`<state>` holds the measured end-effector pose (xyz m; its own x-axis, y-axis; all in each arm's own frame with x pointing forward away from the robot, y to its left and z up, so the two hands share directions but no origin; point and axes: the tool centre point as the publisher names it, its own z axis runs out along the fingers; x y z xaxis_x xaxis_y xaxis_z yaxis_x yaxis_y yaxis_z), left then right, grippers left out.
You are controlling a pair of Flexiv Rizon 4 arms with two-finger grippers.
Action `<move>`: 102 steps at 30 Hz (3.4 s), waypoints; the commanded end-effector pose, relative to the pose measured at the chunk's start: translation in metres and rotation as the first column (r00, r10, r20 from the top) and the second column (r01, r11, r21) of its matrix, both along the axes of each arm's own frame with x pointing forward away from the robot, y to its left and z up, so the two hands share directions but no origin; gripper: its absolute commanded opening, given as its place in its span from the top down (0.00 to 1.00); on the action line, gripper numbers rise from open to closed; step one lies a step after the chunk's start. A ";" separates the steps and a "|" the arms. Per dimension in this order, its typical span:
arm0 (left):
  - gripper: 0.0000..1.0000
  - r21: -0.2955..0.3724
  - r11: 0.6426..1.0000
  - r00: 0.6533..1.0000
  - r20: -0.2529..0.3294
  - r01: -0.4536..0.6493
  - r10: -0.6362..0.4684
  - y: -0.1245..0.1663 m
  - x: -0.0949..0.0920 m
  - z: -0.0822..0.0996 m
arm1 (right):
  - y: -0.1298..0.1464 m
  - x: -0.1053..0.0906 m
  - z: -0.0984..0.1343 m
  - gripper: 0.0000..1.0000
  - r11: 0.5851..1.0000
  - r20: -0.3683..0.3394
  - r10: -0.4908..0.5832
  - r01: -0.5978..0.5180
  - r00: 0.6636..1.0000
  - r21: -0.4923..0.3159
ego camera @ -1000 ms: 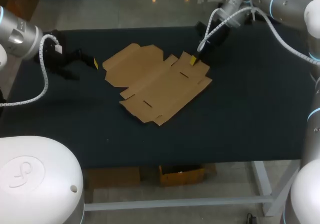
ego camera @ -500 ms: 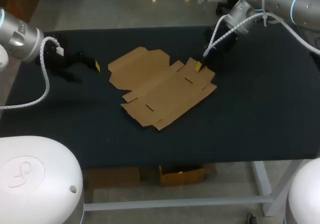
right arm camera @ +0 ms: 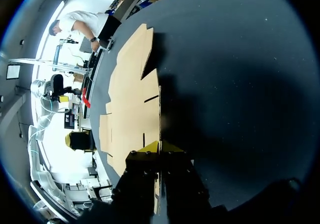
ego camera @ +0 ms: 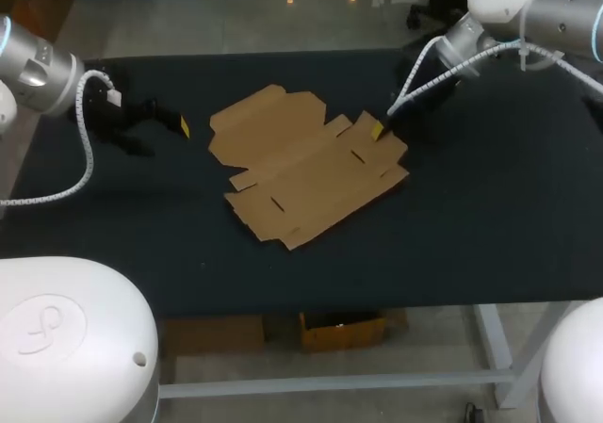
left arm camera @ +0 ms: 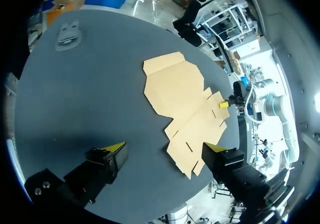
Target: Assemble the packaging by folding the flat box into shape, placing the metal phone stand inside, and closing the box properly
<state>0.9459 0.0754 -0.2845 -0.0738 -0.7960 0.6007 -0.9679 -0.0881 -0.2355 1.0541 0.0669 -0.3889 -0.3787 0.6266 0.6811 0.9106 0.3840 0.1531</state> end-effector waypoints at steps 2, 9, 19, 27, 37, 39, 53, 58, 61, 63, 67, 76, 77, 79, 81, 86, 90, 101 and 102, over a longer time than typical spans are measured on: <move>0.00 0.000 1.000 1.000 -0.007 0.005 -0.005 0.000 0.001 -0.001 | -0.003 -0.011 -0.003 0.16 0.968 0.176 -0.236 0.215 0.956 0.130; 0.00 -0.003 1.000 1.000 -0.008 0.011 -0.011 -0.001 0.001 -0.002 | -0.014 -0.004 0.002 0.00 0.971 0.157 -0.218 0.199 0.963 0.132; 0.00 -0.004 1.000 1.000 -0.009 0.011 -0.011 -0.003 0.002 -0.003 | -0.014 0.025 0.002 0.00 0.995 0.080 -0.054 0.047 0.995 0.087; 0.00 0.004 1.000 1.000 -0.013 0.001 -0.001 -0.003 0.002 -0.002 | -0.010 0.030 0.008 0.00 0.999 0.049 0.025 -0.026 0.998 0.029; 0.00 0.018 1.000 1.000 -0.013 -0.004 0.005 -0.002 0.002 -0.001 | -0.010 0.030 0.008 0.00 0.999 0.049 0.025 -0.026 0.998 0.029; 0.00 0.018 1.000 1.000 -0.013 -0.004 0.005 -0.002 0.002 -0.001 | -0.010 0.030 0.008 0.00 0.999 0.049 0.025 -0.026 0.998 0.029; 0.00 0.037 0.993 0.993 0.031 -0.115 0.114 -0.024 -0.008 -0.003 | -0.003 0.031 0.004 0.00 0.997 0.006 0.064 -0.064 0.998 -0.054; 0.00 0.049 0.993 0.994 0.023 -0.105 0.104 -0.029 -0.010 -0.005 | 0.006 0.033 0.007 0.00 0.992 -0.005 0.085 -0.085 0.996 -0.091; 0.00 0.056 0.993 0.994 0.021 -0.106 0.105 -0.030 -0.011 -0.006 | 0.008 0.035 0.007 0.00 0.989 -0.022 0.092 -0.094 0.996 -0.113; 0.00 0.057 0.993 0.994 0.020 -0.105 0.104 -0.030 -0.012 -0.006 | 0.009 0.033 0.006 0.24 0.987 -0.031 0.093 -0.096 0.995 -0.126; 0.00 0.057 0.993 0.994 0.015 -0.106 0.105 -0.029 -0.013 -0.007 | 0.009 0.030 0.000 0.44 0.981 -0.061 0.104 -0.112 0.993 -0.155; 0.00 0.059 0.992 0.994 0.006 -0.110 0.110 -0.027 -0.014 -0.010 | 0.005 0.022 -0.011 0.61 0.971 -0.124 0.111 -0.134 0.986 -0.197; 0.00 0.058 0.992 0.994 0.006 -0.111 0.111 -0.027 -0.014 -0.011 | 0.005 0.021 -0.012 0.61 0.969 -0.132 0.112 -0.138 0.985 -0.205; 0.00 0.056 0.992 0.994 0.004 -0.111 0.111 -0.028 -0.015 -0.011 | 0.005 0.020 -0.013 0.62 0.967 -0.139 0.112 -0.140 0.984 -0.211; 0.00 0.054 0.992 0.994 0.005 -0.112 0.112 -0.028 -0.016 -0.011 | 0.006 0.020 -0.015 0.63 0.965 -0.150 0.110 -0.142 0.983 -0.220; 0.00 0.054 0.992 0.993 0.003 -0.115 0.115 -0.027 -0.019 -0.012 | 0.011 0.018 -0.019 0.73 0.964 -0.165 0.106 -0.142 0.981 -0.227; 0.00 0.055 0.992 0.993 0.002 -0.118 0.118 -0.027 -0.021 -0.012 | 0.013 0.016 -0.019 1.00 0.969 -0.160 0.082 -0.116 0.984 -0.216; 0.00 0.049 0.992 0.994 0.003 -0.112 0.112 -0.025 -0.024 -0.012 | -0.002 -0.007 -0.016 1.00 0.993 -0.106 -0.072 0.062 0.992 -0.097; 0.00 0.049 0.993 0.994 0.003 -0.112 0.112 -0.025 -0.024 -0.012 | -0.004 -0.009 -0.016 1.00 0.993 -0.102 -0.084 0.075 0.991 -0.087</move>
<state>0.9229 0.0504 -0.2977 0.0164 -0.8264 0.5629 -0.9526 -0.1840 -0.2423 1.0611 0.0735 -0.4048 -0.2567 0.7169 0.6482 0.9225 0.3818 -0.0570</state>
